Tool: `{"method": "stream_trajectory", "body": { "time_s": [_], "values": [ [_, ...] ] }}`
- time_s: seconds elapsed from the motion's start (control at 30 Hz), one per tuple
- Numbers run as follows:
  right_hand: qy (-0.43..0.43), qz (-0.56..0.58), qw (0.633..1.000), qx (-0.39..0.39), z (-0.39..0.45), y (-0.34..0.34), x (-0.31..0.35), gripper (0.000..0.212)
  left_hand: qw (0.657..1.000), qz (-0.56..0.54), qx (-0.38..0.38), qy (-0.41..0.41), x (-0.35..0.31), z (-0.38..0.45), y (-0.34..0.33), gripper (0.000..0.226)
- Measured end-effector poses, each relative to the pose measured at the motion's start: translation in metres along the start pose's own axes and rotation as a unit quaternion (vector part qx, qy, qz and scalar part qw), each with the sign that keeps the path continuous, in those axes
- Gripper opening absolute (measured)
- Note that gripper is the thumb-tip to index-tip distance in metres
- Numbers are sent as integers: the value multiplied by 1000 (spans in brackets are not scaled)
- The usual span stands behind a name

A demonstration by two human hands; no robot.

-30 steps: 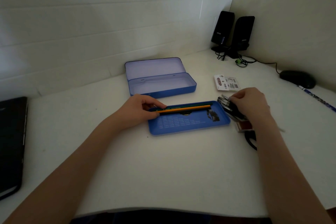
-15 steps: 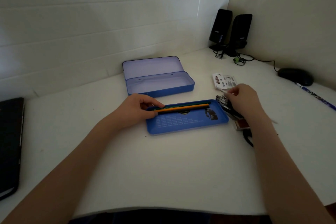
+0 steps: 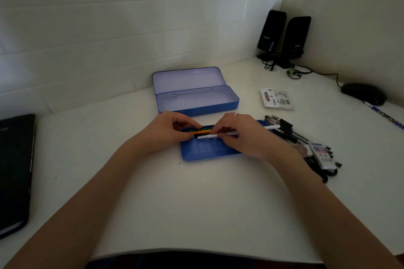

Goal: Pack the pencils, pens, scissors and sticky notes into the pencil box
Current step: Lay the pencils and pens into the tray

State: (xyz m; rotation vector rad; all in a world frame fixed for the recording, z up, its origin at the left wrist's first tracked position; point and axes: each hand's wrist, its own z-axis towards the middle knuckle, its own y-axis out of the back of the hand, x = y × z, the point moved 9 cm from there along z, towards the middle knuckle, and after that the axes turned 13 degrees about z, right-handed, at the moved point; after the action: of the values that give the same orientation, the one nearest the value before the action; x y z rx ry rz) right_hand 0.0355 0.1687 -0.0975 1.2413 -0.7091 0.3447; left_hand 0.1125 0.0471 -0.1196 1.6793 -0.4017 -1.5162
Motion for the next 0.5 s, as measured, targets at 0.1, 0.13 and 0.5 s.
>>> {"method": "stream_trajectory", "body": {
  "time_s": [0.1,0.13,0.5],
  "values": [
    [17,3,1000,-6,1,-1,6,24,1000,2,-2,-1,-1,1,0,30],
    [25,4,1000,-9,1,-2,9,23,1000,-1,-1,1,-1,1,0,30],
    [35,-30,998,-50,10,-9,15,11,999,14,27,-27,-5,0,-5,35]
  ]
}}
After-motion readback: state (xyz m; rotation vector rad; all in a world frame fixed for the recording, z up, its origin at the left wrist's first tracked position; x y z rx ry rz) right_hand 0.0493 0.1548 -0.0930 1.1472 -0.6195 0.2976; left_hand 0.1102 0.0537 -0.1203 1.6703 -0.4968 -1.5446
